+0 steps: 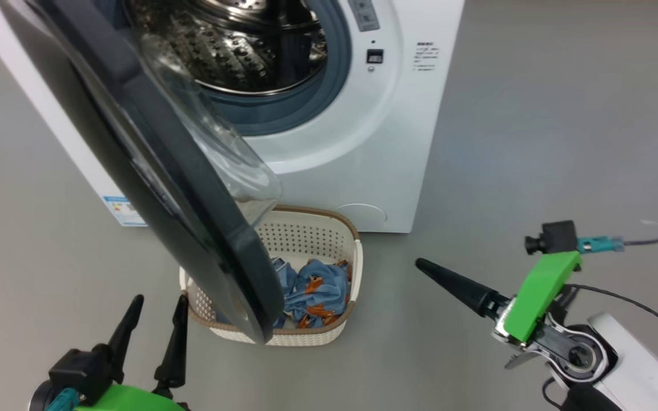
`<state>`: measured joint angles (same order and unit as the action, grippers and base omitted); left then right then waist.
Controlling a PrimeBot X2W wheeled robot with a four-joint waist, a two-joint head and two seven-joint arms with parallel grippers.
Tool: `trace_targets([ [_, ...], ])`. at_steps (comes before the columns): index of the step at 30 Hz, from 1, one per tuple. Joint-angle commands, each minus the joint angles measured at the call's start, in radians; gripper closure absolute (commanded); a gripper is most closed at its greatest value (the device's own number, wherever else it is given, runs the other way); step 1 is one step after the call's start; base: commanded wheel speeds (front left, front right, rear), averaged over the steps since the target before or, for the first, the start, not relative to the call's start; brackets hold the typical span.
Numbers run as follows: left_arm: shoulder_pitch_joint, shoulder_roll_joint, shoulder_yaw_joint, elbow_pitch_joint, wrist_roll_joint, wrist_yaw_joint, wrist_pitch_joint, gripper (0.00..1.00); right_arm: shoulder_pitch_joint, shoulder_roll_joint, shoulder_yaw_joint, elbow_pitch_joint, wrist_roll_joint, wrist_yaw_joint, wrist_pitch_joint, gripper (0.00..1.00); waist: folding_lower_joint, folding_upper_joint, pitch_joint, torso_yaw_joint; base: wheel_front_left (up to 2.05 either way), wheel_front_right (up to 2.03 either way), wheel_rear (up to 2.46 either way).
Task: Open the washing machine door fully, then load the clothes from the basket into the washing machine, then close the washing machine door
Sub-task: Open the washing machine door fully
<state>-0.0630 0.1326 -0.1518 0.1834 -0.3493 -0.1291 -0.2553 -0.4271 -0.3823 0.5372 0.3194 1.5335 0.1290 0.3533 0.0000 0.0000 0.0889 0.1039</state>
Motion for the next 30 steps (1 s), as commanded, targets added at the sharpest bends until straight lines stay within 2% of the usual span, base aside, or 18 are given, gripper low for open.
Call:
trace_targets([
  [1, -0.013, 0.022, 0.042, -0.027, -0.001, -0.002, -0.006, 0.0, 0.014, -0.013, 0.0, -0.023, -0.02, 0.002, -0.026, 0.0, 0.0, 0.0, -0.008, -0.016, 0.0, 0.0, 0.0],
  [20, 0.018, 0.015, 0.089, -0.036, 0.008, -0.002, -0.006, 0.0, 0.124, -0.093, 0.055, 0.035, -0.098, 0.002, -0.377, 0.0, 0.0, 0.0, -0.024, -0.055, 0.0, 0.0, 0.0],
  [26, 0.016, 0.014, 0.092, -0.038, 0.01, -0.002, -0.006, 0.0, 0.125, -0.118, 0.101, 0.079, -0.161, 0.002, -0.536, 0.0, 0.0, 0.0, -0.021, -0.055, 0.0, 0.0, 0.0],
  [30, 0.014, 0.014, 0.095, -0.038, 0.01, -0.002, -0.006, 0.0, 0.117, -0.129, 0.134, 0.118, -0.225, 0.002, -0.6, 0.0, 0.0, 0.0, -0.019, -0.053, 0.0, 0.0, 0.0],
])
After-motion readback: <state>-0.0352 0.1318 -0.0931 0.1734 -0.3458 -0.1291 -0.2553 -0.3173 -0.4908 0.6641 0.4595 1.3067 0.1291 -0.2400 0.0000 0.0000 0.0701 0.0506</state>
